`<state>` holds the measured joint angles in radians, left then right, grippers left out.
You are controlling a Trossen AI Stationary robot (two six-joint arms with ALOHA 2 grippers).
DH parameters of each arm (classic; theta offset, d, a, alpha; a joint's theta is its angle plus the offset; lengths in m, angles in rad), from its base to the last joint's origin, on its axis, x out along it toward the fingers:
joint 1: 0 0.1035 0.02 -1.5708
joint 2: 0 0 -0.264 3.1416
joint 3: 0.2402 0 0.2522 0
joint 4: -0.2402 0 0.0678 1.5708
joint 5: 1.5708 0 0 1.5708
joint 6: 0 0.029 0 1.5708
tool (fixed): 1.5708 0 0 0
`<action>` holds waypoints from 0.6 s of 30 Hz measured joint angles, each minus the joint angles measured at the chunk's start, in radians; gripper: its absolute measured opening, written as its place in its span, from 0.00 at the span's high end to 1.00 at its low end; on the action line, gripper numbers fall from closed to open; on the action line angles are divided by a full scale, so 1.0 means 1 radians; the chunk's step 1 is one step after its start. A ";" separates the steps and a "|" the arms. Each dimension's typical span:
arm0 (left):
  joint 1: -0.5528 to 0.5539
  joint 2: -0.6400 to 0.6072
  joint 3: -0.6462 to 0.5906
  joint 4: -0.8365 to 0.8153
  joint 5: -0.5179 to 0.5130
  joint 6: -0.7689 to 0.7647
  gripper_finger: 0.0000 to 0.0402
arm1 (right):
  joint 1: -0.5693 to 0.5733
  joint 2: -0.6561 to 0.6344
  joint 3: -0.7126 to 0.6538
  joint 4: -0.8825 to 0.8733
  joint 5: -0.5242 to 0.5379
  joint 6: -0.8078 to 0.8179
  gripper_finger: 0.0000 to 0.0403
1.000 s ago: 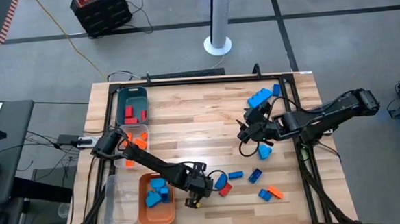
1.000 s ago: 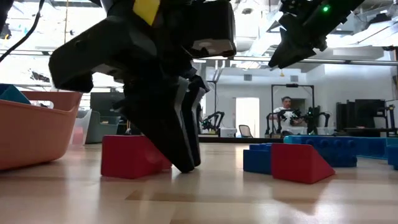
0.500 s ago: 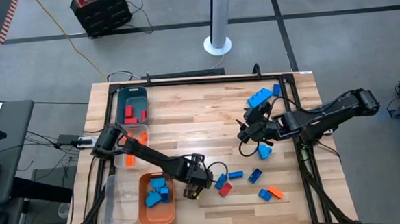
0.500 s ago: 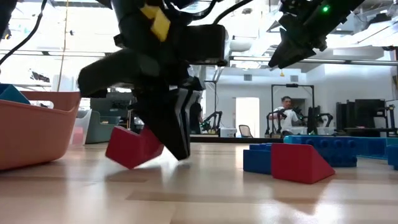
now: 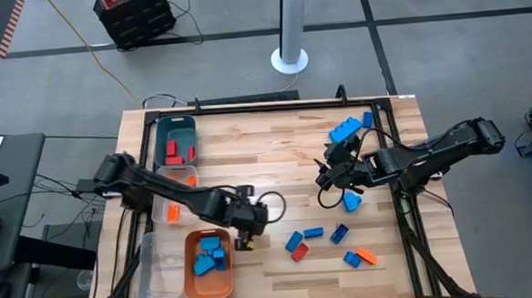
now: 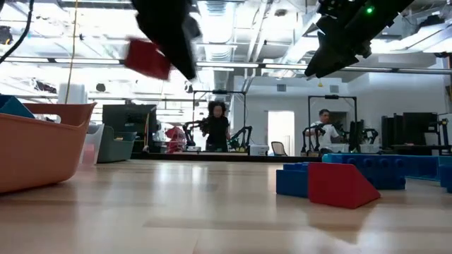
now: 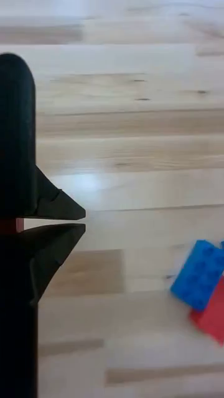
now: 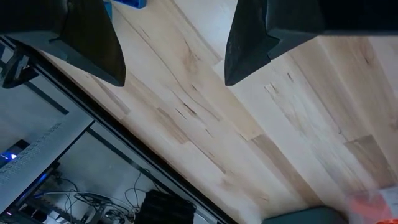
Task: Sort blocks
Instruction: Put the red block into the blue bin
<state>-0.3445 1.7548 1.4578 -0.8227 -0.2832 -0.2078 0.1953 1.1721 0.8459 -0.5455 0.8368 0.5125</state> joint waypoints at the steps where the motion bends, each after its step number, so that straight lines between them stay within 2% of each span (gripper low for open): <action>1: -0.009 -0.019 0.000 -0.035 -0.008 -0.023 0.98 | 0.000 0.000 0.000 0.001 0.000 0.000 0.30; 5: -0.051 -0.083 -0.006 -0.171 -0.111 -0.116 0.98 | 0.001 0.000 0.000 0.013 0.000 0.001 0.30; 14: -0.169 -0.144 -0.036 -0.401 -0.109 -0.365 0.98 | 0.008 0.000 0.000 0.015 0.000 0.003 0.30; 18: -0.196 -0.151 -0.037 -0.516 -0.176 -0.442 0.98 | 0.007 0.000 0.000 0.036 0.000 -0.005 0.30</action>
<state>-0.5405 1.6035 1.4212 -1.3386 -0.4596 -0.6499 0.2024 1.1721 0.8459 -0.5090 0.8368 0.5072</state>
